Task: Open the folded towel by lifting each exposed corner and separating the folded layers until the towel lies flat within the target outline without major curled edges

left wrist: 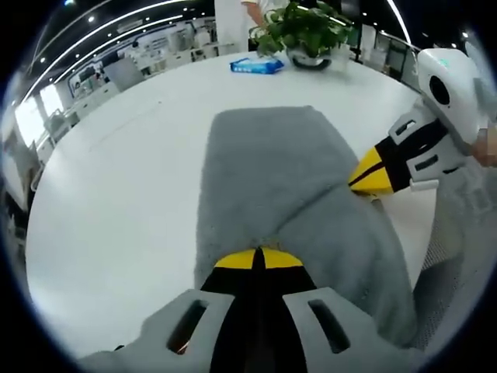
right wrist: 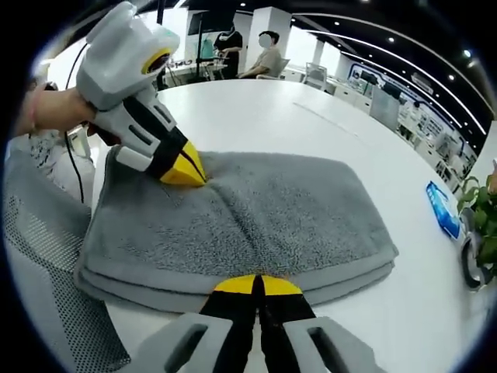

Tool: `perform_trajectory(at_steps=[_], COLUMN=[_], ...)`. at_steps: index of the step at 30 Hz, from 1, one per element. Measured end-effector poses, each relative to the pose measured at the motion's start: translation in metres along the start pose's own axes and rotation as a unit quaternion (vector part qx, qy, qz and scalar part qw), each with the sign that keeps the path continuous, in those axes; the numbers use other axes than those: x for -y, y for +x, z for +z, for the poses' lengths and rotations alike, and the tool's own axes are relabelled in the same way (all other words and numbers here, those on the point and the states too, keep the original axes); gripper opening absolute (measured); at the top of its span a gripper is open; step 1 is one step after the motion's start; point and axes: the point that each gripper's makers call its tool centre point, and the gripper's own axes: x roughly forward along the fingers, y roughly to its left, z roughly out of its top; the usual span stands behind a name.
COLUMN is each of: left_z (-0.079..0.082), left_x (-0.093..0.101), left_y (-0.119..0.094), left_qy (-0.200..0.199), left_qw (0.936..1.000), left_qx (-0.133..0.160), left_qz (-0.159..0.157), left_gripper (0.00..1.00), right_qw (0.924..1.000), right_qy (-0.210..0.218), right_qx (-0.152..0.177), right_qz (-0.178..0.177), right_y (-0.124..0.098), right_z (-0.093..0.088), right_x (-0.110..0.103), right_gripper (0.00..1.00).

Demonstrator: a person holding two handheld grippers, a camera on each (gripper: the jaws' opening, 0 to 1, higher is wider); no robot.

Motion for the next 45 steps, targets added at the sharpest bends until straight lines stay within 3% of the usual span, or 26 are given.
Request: perform_trajectory(at_steps=[26,34,45], left_z=[-0.008,-0.011,-0.012], left_x=[0.011,0.017,0.021], left_y=[-0.007,-0.010,-0.011], left_qy=[-0.005,-0.036,-0.026], left_qw=[0.9999,0.9993,0.9997], left_qx=[-0.008,0.003,0.003], left_qz=[-0.007,-0.004,0.004], left_gripper=[0.00,0.00,0.00], right_qw=[1.0000,0.9999,0.9999], right_qy=[-0.007,-0.005,-0.002], right_qx=[-0.001,0.002,0.007], right_qz=[-0.007,-0.010,-0.015], right_y=[0.003,0.004,0.005], right_z=[0.002,0.002,0.003], right_x=[0.008,0.012,0.014], right_gripper=[0.00,0.00,0.00])
